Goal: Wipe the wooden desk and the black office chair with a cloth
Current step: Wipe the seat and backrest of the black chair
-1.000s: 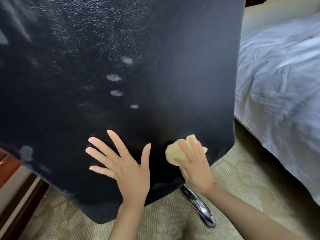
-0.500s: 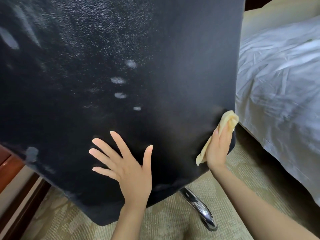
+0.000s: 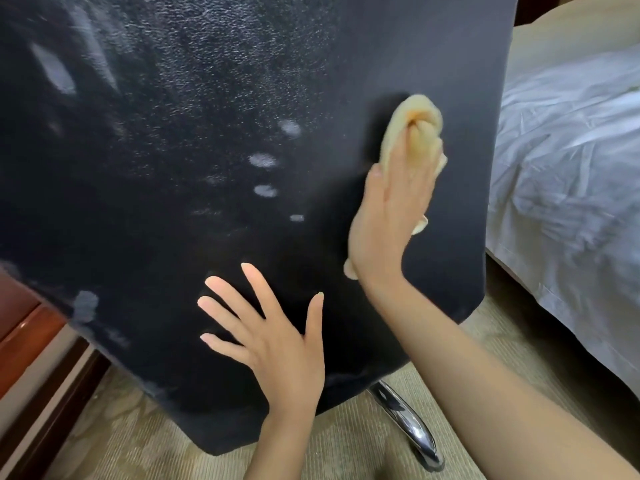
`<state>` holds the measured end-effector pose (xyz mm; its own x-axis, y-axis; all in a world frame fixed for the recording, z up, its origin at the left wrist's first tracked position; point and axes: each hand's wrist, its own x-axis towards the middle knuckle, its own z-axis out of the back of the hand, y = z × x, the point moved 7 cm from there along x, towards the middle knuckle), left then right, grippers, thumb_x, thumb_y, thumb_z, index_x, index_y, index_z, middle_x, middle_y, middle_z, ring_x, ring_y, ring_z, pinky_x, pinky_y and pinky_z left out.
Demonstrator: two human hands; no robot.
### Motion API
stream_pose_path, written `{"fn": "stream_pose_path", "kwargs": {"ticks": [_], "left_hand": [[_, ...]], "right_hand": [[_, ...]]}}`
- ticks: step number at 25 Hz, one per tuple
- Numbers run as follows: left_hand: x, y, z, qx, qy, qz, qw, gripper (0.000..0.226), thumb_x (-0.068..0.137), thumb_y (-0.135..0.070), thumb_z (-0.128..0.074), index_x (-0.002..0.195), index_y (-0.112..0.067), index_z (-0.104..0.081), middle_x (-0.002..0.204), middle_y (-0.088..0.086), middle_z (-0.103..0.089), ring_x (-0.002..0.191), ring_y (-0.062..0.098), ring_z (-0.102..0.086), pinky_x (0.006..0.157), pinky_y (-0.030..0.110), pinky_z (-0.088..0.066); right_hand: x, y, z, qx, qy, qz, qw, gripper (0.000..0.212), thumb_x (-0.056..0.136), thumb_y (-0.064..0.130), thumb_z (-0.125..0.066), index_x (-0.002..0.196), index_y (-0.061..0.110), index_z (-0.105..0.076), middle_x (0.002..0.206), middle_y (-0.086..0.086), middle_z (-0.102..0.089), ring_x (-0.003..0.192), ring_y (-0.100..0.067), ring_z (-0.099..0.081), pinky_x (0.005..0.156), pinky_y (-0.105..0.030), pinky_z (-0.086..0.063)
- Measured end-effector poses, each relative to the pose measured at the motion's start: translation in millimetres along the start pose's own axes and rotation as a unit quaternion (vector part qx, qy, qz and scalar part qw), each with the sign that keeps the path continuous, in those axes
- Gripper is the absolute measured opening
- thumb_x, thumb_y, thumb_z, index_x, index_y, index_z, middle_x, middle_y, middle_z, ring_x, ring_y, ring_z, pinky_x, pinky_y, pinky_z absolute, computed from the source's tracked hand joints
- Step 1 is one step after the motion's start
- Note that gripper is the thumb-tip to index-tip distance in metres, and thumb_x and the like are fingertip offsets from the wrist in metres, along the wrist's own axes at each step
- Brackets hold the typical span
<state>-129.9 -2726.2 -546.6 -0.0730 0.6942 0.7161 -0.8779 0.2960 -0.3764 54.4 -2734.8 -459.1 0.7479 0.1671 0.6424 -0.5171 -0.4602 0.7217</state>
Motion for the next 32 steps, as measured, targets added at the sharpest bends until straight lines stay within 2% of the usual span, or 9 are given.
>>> {"fn": "stream_pose_path", "kwargs": {"ticks": [3, 10, 14, 19, 22, 24, 26, 29, 32], "left_hand": [[1, 4, 1, 0.018, 0.004, 0.002, 1.0, 0.088, 0.085, -0.059, -0.038, 0.15, -0.018, 0.005, 0.154, 0.026, 0.0, 0.142, 0.042, 0.004, 0.102, 0.071, -0.013], [-5, 19, 13, 0.016, -0.017, -0.036, 0.999, 0.076, 0.091, -0.044, -0.038, 0.152, -0.024, 0.003, 0.158, 0.004, 0.011, 0.146, 0.025, 0.007, 0.108, 0.06, -0.014], [-1, 35, 22, 0.035, -0.021, -0.025, 0.999, 0.073, 0.093, -0.043, -0.034, 0.151, -0.025, 0.006, 0.16, 0.003, 0.008, 0.146, 0.027, 0.008, 0.109, 0.062, -0.005], [12, 71, 42, 0.027, -0.042, 0.042, 0.998, 0.069, 0.094, -0.042, -0.033, 0.15, -0.032, 0.006, 0.158, 0.012, 0.008, 0.144, 0.038, 0.008, 0.108, 0.065, 0.0], [20, 88, 55, -0.017, -0.056, 0.077, 0.995, 0.068, 0.095, -0.048, -0.033, 0.148, -0.04, 0.009, 0.158, 0.011, 0.012, 0.142, 0.041, 0.013, 0.108, 0.063, 0.003], [22, 93, 61, -0.07, -0.055, 0.061, 0.994, 0.072, 0.094, -0.051, -0.039, 0.147, -0.042, 0.009, 0.157, 0.01, 0.018, 0.143, 0.035, 0.016, 0.11, 0.056, 0.003], [24, 99, 65, -0.166, -0.049, 0.046, 0.984, 0.082, 0.092, -0.048, -0.05, 0.148, -0.039, 0.008, 0.154, 0.012, 0.026, 0.145, 0.025, 0.017, 0.117, 0.036, 0.0], [28, 109, 67, -0.247, -0.02, 0.059, 0.967, 0.095, 0.085, -0.047, -0.061, 0.147, -0.039, 0.01, 0.158, -0.002, 0.015, 0.145, 0.006, 0.007, 0.114, 0.014, -0.006], [29, 117, 67, -0.286, -0.005, 0.112, 0.952, 0.103, 0.079, -0.05, -0.067, 0.144, -0.047, 0.013, 0.156, -0.019, -0.011, 0.143, 0.009, -0.019, 0.114, 0.037, -0.021]], "right_hand": [[-33, 29, -20, -0.056, 0.082, 0.19, 0.977, 0.045, 0.089, -0.001, -0.048, 0.129, 0.02, -0.044, 0.14, -0.018, -0.038, 0.131, -0.043, -0.028, 0.103, -0.06, -0.028], [-119, -59, 15, -0.169, 0.348, 0.398, 0.832, 0.032, 0.095, 0.014, -0.035, 0.11, 0.02, -0.063, 0.139, -0.004, -0.036, 0.127, -0.037, -0.031, 0.107, -0.05, -0.022], [-125, -128, 52, -0.225, 0.348, 0.151, 0.898, 0.033, 0.096, 0.024, -0.032, 0.099, 0.016, -0.064, 0.122, -0.007, -0.046, 0.107, -0.03, -0.039, 0.091, -0.044, -0.034], [-118, -176, 83, -0.126, 0.16, -0.188, 0.961, 0.038, 0.095, 0.025, -0.029, 0.129, 0.011, -0.038, 0.125, -0.006, -0.04, 0.116, -0.013, -0.04, 0.103, -0.02, -0.028], [-101, -192, 91, -0.047, 0.006, -0.392, 0.919, 0.041, 0.08, 0.071, -0.023, 0.097, 0.046, -0.051, 0.084, -0.019, -0.051, 0.08, -0.035, -0.057, 0.078, -0.046, -0.049], [-91, -208, 94, 0.031, -0.074, -0.493, 0.866, 0.043, 0.074, 0.085, -0.02, 0.08, 0.055, -0.051, 0.051, -0.011, -0.04, 0.04, -0.03, -0.044, 0.046, -0.038, -0.05], [-80, -216, 101, 0.07, -0.111, -0.517, 0.846, 0.033, 0.087, 0.073, -0.021, 0.102, 0.053, -0.043, 0.04, 0.0, -0.031, 0.032, -0.022, -0.031, 0.036, -0.025, -0.044], [-88, -230, 96, 0.098, -0.111, -0.585, 0.797, 0.052, 0.091, 0.066, -0.019, 0.121, 0.028, -0.039, 0.046, 0.005, -0.044, 0.038, -0.019, -0.044, 0.052, -0.026, -0.049], [-120, -214, 84, 0.03, -0.045, -0.597, 0.801, 0.052, 0.095, 0.055, -0.017, 0.14, 0.031, -0.031, 0.073, 0.011, -0.051, 0.056, -0.008, -0.051, 0.087, -0.031, -0.047]]}}
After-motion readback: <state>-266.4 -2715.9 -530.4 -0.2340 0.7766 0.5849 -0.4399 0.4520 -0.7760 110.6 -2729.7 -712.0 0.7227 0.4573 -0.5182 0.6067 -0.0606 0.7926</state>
